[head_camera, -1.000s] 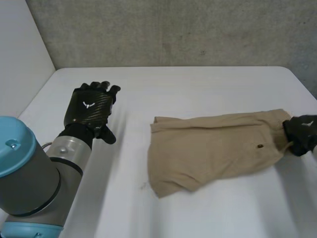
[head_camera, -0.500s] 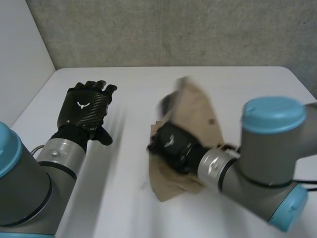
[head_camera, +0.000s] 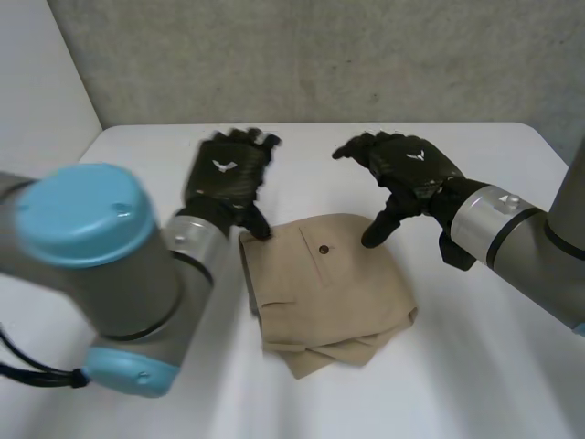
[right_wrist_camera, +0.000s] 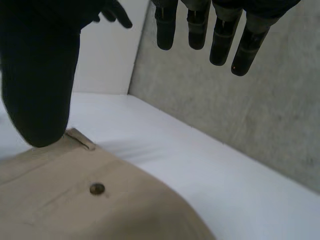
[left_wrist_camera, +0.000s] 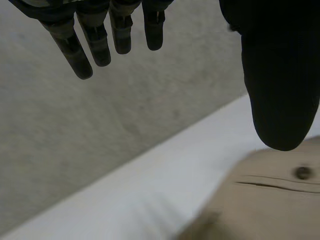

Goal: Fold the shorts.

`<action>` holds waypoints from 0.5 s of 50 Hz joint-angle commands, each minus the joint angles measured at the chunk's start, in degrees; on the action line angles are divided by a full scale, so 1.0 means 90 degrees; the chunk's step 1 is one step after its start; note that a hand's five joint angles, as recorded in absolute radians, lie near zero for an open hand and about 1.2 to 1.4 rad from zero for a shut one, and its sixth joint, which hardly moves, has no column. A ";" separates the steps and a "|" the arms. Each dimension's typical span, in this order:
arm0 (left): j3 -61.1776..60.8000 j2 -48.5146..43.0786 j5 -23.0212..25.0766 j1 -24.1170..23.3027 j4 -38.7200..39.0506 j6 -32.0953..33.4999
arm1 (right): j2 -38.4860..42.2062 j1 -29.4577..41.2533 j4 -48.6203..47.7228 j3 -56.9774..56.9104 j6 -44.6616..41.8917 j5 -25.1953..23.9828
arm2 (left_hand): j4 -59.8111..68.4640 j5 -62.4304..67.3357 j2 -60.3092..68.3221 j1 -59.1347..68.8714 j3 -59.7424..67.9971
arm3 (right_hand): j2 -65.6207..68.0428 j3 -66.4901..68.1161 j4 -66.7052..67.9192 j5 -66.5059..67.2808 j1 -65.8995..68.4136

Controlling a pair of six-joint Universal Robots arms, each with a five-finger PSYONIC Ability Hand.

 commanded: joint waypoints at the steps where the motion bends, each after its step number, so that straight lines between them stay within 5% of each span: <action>1: 0.1084 -0.1305 -0.0029 -0.0316 -0.1489 -0.0951 | 0.1286 0.0014 0.0588 -0.0565 -0.0081 0.0352 | 0.0041 -0.0012 0.0073 0.0035 -0.0008 | -0.0316 -0.0254 -0.0401 -0.0443 -0.0171; 14: 0.0987 -0.1892 -0.0263 -0.0365 -0.2321 -0.1314 | 0.2236 -0.0054 0.1194 -0.0810 -0.1311 0.0968 | 0.0059 0.0007 0.0091 0.0054 0.0010 | -0.0316 -0.0254 -0.0401 -0.0443 -0.0171; 19: 0.1007 -0.1630 -0.0264 -0.0355 -0.2340 -0.1314 | 0.1729 0.0014 0.1234 -0.0810 -0.1517 0.1105 | 0.0059 0.0007 0.0091 0.0054 0.0010 | -0.0316 -0.0254 -0.0401 -0.0443 -0.0171; 25: 0.1065 -0.0041 -0.0195 -0.0297 -0.2340 -0.1226 | 0.0433 0.0014 0.0758 -0.0849 -0.1196 0.1222 | 0.0003 -0.0049 0.0035 -0.0002 -0.0045 | -0.0316 -0.0254 -0.0401 -0.0443 -0.0171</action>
